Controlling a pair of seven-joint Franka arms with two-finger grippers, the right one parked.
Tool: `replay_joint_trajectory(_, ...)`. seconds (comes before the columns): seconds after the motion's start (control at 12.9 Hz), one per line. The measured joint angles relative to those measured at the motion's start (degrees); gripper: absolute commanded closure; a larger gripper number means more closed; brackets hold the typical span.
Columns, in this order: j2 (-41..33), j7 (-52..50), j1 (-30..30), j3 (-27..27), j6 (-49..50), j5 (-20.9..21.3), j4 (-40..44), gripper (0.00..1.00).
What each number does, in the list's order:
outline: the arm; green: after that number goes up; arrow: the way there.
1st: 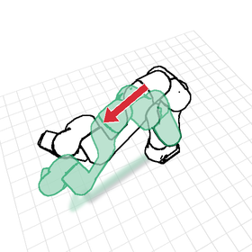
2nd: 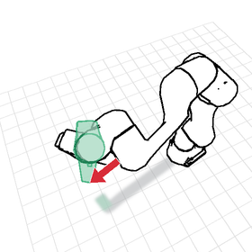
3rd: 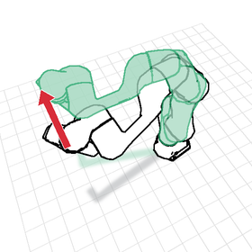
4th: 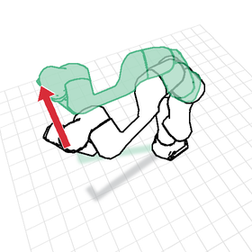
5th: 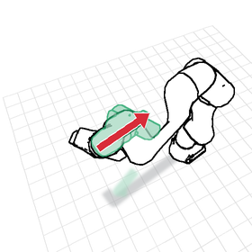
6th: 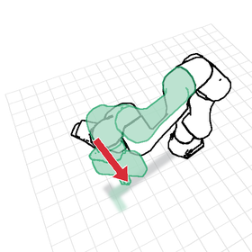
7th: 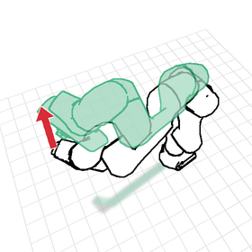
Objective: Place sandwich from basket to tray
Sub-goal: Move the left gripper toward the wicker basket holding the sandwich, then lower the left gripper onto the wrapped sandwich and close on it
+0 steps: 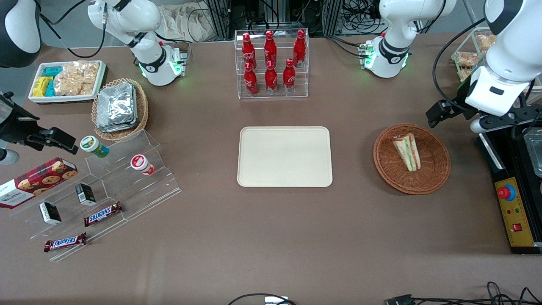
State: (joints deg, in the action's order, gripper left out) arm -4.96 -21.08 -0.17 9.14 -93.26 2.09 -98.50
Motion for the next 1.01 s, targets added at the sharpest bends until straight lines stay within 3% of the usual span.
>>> replay_joint_trajectory(0.54, 0.6, 0.0, 0.3, -0.8, 1.8, 0.0, -1.7, 0.0)
replay_joint_trajectory(0.78, 0.8, 0.0, 0.3, -5.5, -6.5, 0.0, -11.2, 0.0)
replay_joint_trajectory(1.01, 1.1, -1.1, 0.2, -8.5, -21.9, -0.1, -24.7, 0.0)
